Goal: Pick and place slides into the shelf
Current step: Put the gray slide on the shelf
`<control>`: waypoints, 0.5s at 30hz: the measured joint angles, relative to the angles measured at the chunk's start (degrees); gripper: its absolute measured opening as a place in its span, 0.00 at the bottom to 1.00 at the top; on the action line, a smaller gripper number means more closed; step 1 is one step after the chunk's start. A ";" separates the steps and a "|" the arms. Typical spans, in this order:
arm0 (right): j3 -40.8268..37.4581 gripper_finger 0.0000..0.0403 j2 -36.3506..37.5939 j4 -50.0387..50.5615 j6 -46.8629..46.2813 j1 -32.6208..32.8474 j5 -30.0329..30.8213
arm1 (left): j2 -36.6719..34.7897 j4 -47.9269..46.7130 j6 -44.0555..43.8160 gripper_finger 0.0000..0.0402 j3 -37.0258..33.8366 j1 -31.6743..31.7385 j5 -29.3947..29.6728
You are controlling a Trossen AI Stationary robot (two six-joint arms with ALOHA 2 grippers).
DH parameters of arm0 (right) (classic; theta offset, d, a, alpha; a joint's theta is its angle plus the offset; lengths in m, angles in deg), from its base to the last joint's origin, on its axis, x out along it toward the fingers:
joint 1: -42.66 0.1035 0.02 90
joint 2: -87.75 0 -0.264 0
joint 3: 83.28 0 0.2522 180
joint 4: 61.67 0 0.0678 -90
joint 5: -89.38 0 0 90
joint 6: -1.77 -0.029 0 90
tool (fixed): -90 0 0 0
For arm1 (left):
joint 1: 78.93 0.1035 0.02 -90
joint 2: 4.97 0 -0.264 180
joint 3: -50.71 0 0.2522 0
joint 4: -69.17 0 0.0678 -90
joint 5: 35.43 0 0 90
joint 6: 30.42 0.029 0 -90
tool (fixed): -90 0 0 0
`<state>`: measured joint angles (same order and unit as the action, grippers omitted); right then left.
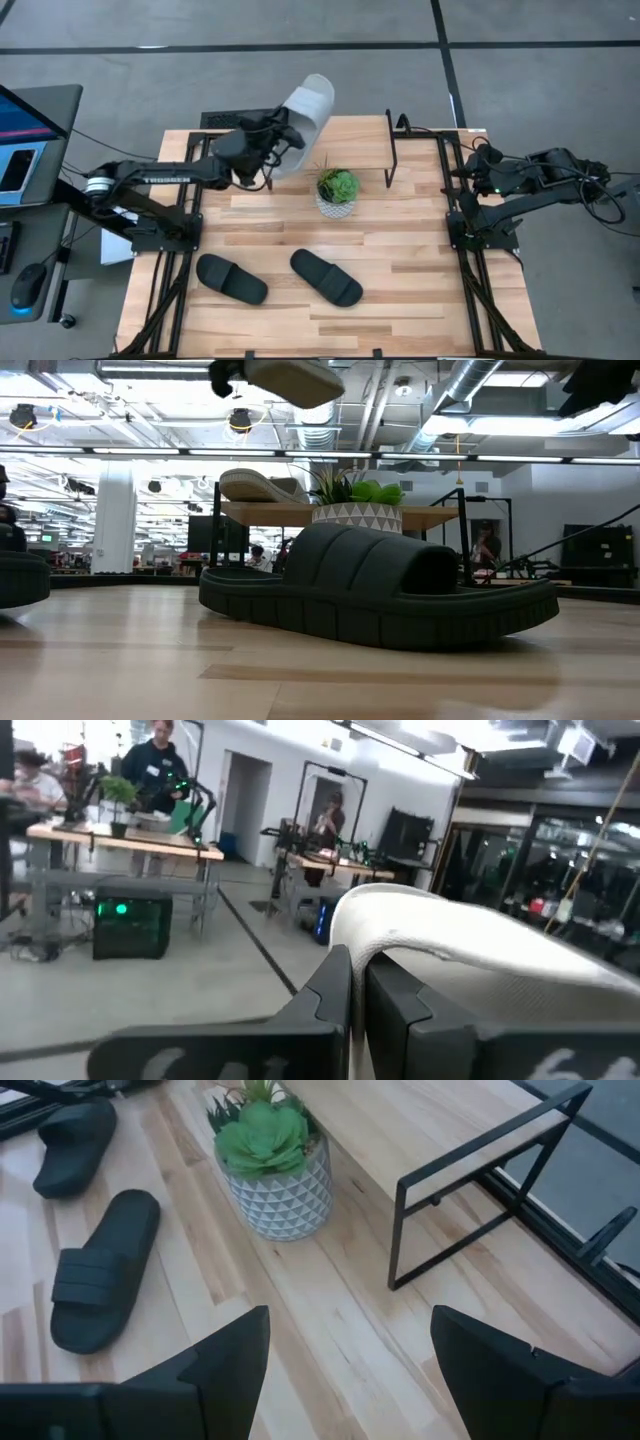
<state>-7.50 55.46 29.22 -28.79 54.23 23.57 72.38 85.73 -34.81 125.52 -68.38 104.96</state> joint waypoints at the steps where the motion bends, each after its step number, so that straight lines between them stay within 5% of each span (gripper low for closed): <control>1: 0.00 0.67 0.00 0.00 -0.02 0.00 -0.05 | 1.39 -1.62 0.74 0.00 1.93 0.08 -0.08; 5: 0.00 0.67 0.00 0.06 -0.54 0.00 0.01 | 8.06 -11.35 -0.37 0.00 12.02 1.39 -0.59; 10: 0.00 0.67 0.00 0.44 -0.95 0.00 0.06 | 16.26 -29.69 -14.43 0.00 24.14 4.92 0.31; 15: 0.00 0.67 0.02 1.76 -0.96 -0.02 0.06 | 20.30 -31.97 -16.38 0.00 28.57 6.85 -2.31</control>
<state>-7.50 55.48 30.98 -29.76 54.21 23.63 92.67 53.75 -51.19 154.09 -61.53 102.65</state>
